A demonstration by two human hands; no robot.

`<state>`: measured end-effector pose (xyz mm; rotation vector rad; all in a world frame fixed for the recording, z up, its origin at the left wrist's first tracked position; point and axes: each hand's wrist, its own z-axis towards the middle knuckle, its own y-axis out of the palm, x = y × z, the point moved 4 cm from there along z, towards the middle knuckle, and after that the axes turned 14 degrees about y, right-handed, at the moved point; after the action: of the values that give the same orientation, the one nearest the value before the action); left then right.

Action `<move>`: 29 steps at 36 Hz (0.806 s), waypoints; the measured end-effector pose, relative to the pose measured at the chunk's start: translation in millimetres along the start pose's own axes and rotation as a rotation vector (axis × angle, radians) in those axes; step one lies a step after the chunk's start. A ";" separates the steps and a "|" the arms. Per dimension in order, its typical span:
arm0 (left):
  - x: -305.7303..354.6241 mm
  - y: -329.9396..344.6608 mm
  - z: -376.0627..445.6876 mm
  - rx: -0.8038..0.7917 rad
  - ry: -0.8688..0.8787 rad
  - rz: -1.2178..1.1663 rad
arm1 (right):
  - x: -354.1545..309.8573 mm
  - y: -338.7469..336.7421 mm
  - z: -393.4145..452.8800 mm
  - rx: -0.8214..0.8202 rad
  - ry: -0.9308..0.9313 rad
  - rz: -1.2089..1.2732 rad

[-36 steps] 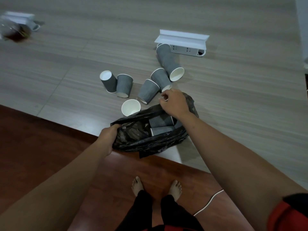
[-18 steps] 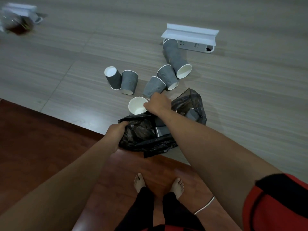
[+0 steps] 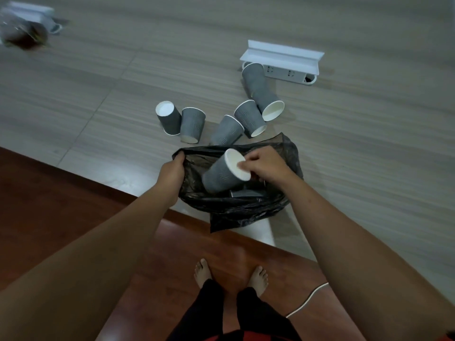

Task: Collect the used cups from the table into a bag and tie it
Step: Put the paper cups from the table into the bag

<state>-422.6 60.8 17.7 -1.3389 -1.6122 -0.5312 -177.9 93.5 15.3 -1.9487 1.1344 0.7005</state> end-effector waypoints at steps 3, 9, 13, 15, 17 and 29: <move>10.8 0.9 4.7 0.006 0.078 -0.042 | 4.1 10.2 2.7 0.075 0.003 -0.145; 36.1 -5.8 5.0 0.030 0.238 -0.126 | 1.6 41.0 4.9 0.227 0.014 -0.223; 48.5 -8.6 12.3 -0.008 0.250 -0.135 | -5.3 63.8 8.2 0.128 0.059 -0.123; 52.4 -9.2 18.2 -0.035 0.239 -0.137 | -11.6 71.9 9.8 0.091 0.035 -0.169; 55.3 -8.0 24.8 -0.071 0.214 -0.142 | -17.1 73.3 10.2 0.087 0.028 -0.217; 54.3 -23.3 55.8 -0.306 0.181 0.020 | -53.4 -8.7 50.2 0.641 0.053 -0.002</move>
<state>-463.3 126.3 43.6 -1.4808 -1.4064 -0.8892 -198.5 162.7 30.5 -1.4245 1.2037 0.2327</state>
